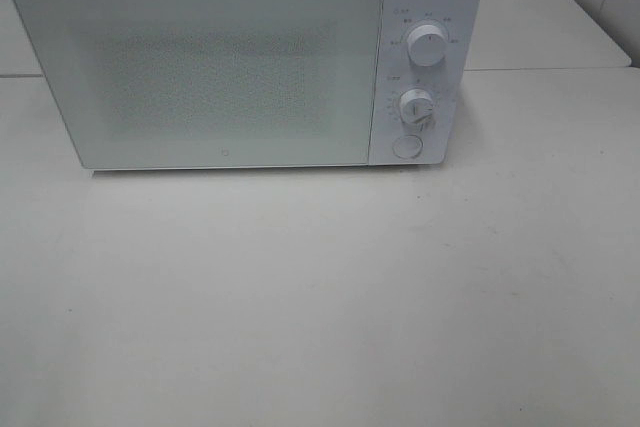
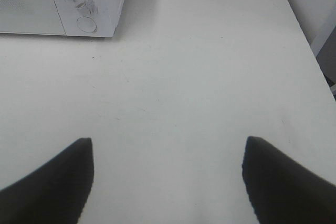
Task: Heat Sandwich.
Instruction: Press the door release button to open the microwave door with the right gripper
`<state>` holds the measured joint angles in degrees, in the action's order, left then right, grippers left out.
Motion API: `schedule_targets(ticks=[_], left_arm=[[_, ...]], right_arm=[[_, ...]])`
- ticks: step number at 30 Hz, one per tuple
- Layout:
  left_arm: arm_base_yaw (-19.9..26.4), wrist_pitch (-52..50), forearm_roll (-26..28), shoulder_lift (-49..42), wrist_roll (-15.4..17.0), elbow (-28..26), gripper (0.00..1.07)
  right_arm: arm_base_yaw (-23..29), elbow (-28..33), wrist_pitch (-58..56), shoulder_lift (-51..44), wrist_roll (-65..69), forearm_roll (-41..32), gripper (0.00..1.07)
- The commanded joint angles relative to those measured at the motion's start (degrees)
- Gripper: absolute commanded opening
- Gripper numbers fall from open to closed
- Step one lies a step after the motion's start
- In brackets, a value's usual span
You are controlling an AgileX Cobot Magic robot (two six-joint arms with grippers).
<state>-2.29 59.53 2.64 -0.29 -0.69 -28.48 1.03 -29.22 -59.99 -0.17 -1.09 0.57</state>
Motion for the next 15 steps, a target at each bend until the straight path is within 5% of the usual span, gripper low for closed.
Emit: schedule_targets(ticks=[1,15], left_arm=[[0.17,-0.69,0.34,-1.32,-0.11,0.23,1.04],[0.17,-0.69,0.34,-1.32,-0.11,0.23,1.04]], right_arm=[[-0.4,-0.86,0.97,-0.52,0.52,0.0,0.76],[-0.4,-2.06,25.5,14.84,1.09,0.0,0.76]])
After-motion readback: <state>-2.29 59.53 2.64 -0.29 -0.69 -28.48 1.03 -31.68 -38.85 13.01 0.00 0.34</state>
